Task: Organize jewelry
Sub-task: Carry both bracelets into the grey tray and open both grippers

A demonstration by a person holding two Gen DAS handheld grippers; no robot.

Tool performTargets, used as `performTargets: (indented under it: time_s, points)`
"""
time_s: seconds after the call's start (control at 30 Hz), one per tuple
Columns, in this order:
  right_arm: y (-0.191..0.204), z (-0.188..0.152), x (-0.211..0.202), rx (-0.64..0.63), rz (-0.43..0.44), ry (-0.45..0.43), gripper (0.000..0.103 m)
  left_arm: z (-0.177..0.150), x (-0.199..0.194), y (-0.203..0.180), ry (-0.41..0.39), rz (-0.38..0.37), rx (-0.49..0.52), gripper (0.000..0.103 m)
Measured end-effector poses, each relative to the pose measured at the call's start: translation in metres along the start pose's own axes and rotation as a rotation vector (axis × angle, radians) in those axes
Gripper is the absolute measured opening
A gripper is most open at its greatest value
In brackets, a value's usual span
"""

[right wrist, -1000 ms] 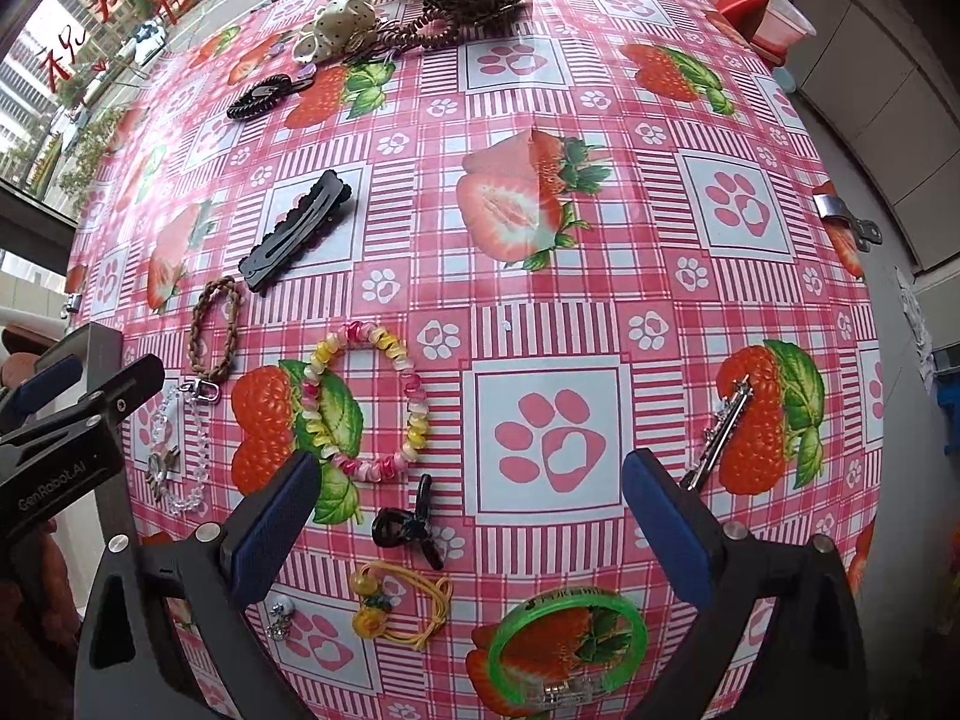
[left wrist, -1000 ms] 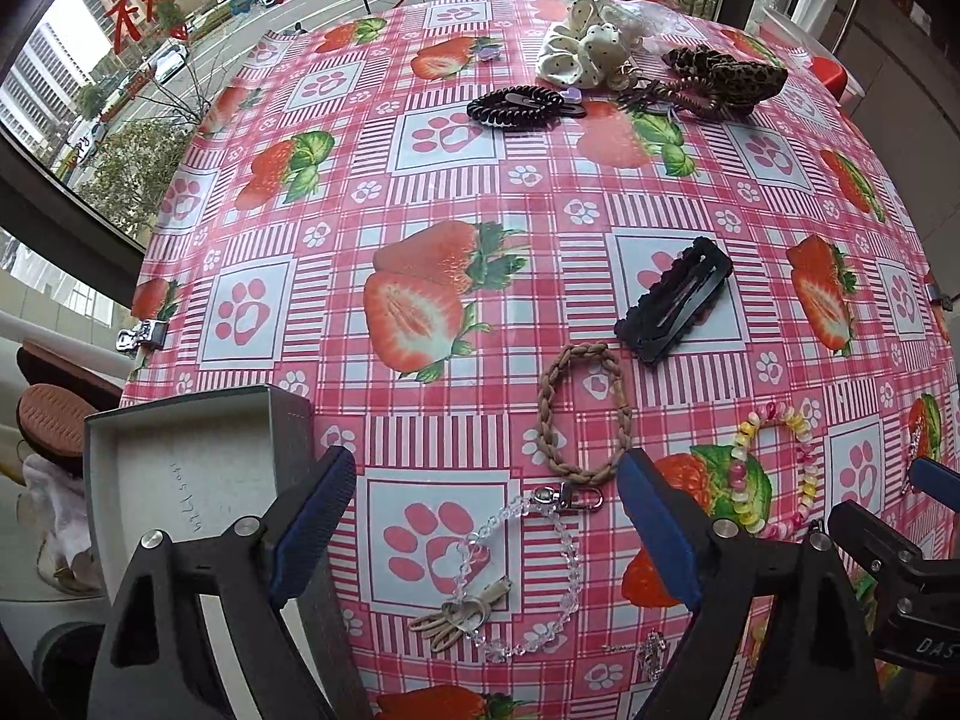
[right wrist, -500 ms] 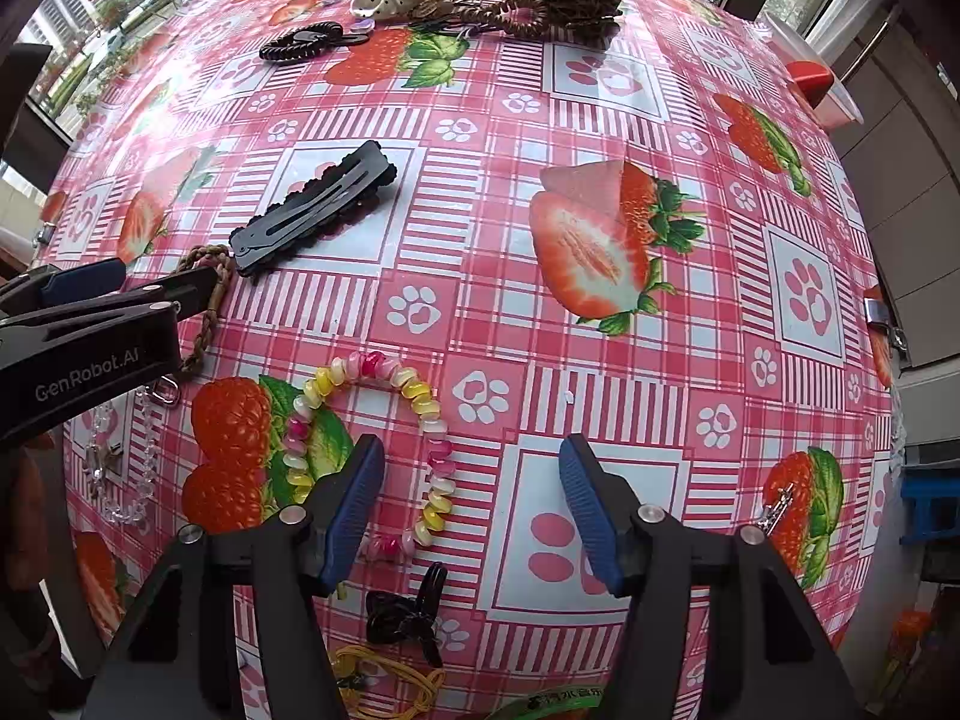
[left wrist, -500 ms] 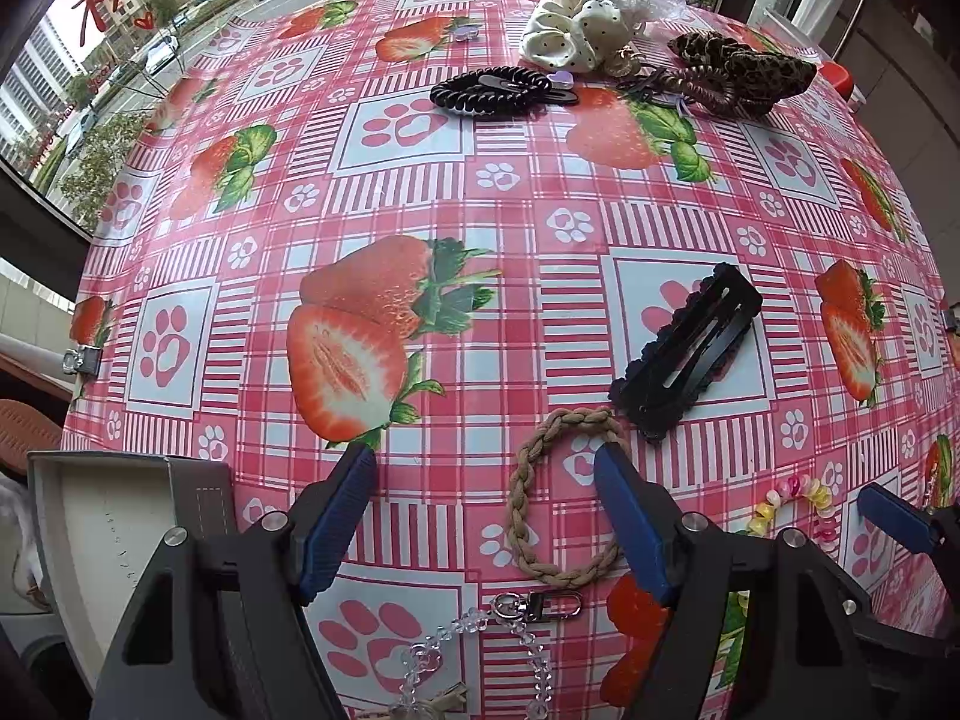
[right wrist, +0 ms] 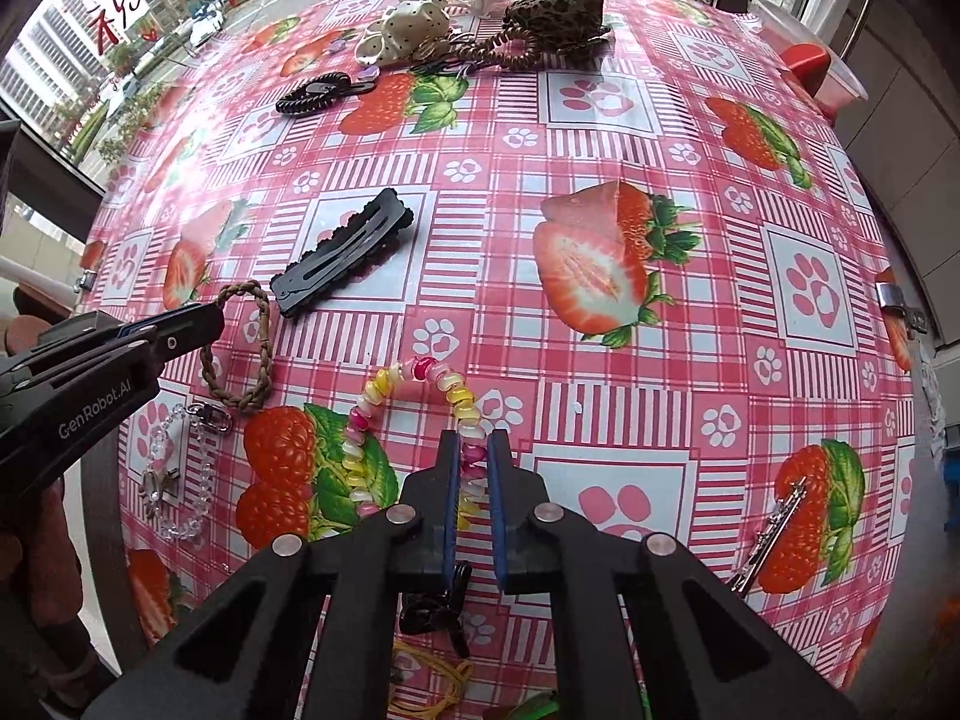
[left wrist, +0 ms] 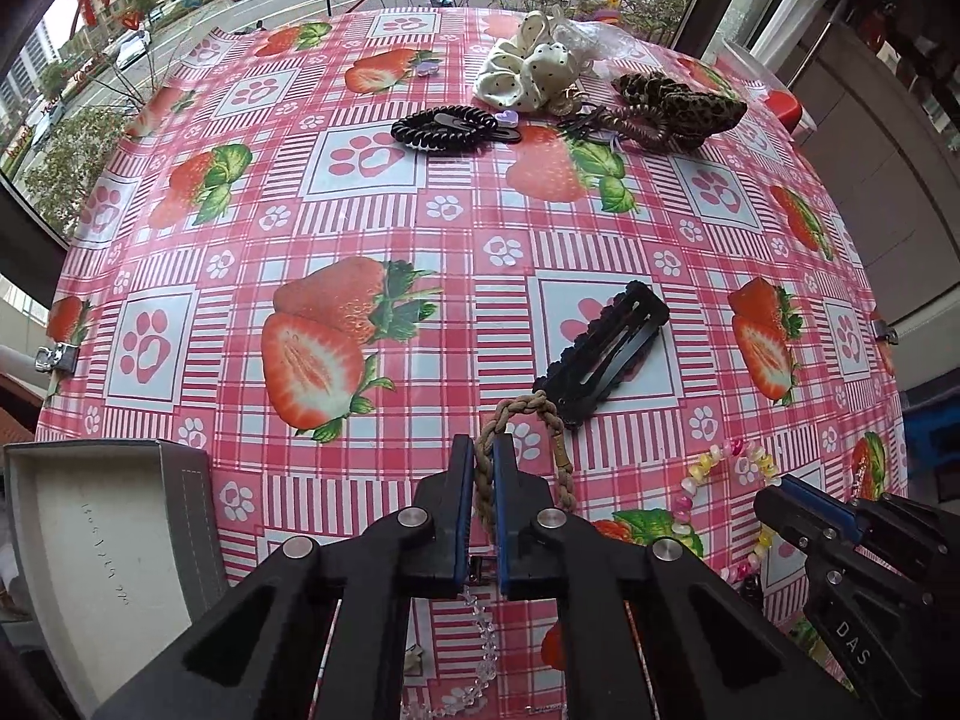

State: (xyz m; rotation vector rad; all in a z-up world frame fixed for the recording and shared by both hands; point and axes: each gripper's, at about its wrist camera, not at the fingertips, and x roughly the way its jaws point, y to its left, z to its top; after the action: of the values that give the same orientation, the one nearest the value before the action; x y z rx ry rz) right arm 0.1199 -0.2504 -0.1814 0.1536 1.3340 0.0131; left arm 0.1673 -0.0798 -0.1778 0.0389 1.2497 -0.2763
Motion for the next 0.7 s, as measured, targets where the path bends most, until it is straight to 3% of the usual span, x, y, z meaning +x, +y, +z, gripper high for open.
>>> performTargets:
  time_s: [0.37, 0.7]
  points:
    - [0.010, -0.005, -0.039, 0.010, 0.050, -0.070, 0.009, -0.010, -0.059, 0.015, -0.086, -0.034, -0.039, 0.013]
    - [0.062, -0.003, -0.071, -0.071, 0.145, -0.100, 0.009, -0.048, -0.107, 0.078, -0.128, 0.021, -0.137, 0.013]
